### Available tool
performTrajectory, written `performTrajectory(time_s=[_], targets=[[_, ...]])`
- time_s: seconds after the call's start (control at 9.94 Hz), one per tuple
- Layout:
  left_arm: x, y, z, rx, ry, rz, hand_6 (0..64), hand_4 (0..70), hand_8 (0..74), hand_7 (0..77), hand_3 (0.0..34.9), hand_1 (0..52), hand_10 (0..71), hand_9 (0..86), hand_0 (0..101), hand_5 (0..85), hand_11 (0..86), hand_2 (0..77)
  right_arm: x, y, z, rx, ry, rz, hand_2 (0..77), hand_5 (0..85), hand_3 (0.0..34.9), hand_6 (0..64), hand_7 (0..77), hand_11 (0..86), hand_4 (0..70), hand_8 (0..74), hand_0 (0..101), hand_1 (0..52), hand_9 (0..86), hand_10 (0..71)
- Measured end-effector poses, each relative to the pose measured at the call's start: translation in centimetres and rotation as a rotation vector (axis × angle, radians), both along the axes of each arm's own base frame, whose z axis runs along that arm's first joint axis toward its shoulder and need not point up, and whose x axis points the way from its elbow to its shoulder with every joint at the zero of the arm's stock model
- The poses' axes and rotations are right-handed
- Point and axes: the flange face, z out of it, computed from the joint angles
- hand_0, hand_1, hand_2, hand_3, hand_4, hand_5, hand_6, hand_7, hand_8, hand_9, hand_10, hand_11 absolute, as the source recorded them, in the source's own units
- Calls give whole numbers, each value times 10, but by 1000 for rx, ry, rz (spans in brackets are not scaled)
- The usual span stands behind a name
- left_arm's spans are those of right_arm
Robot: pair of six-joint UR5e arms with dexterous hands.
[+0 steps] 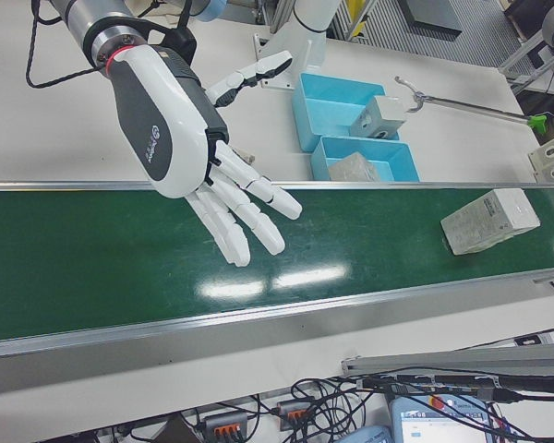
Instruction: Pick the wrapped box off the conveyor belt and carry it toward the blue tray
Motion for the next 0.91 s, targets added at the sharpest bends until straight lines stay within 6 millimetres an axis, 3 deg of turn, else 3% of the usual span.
performTrajectory(time_s=[0.1,0.2,0.3,0.4,0.5,0.7,0.91], targets=[[0,0,0,0,0,0,0,0,5,5,0,0,5,0,0,5,0,11,-3,2,12,-25,-6,-11,93,65,0,5,5,33,235,0,270,49,16,27],[0,0,0,0,0,0,0,0,5,5,0,0,5,0,0,5,0,11,-11,1,28,-62,-17,-32,65,60,88,5,5,27,38,0,245,16,16,16],[0,0,0,0,0,0,0,0,5,5,0,0,5,0,0,5,0,5,-18,-2,42,-98,-32,-50,65,60,88,5,5,27,38,0,245,16,16,16],[0,0,0,0,0,0,0,0,5,5,0,0,5,0,0,5,0,5,-23,-4,52,-124,-45,-62,44,49,168,5,5,22,0,0,229,33,16,11],[0,0,0,0,0,0,0,0,5,5,0,0,5,0,0,5,0,11,-25,-5,57,-134,-53,-68,44,49,168,5,5,22,0,0,229,33,16,11],[0,0,0,0,0,0,0,0,5,5,0,0,5,0,0,5,0,11,-26,-7,59,-134,-64,-72,60,71,299,0,5,22,0,0,269,44,16,5],[0,0,0,0,0,0,0,0,5,5,0,0,5,5,0,5,0,11,-27,-7,59,-128,-68,-75,76,71,299,0,5,22,0,0,269,44,16,5]])
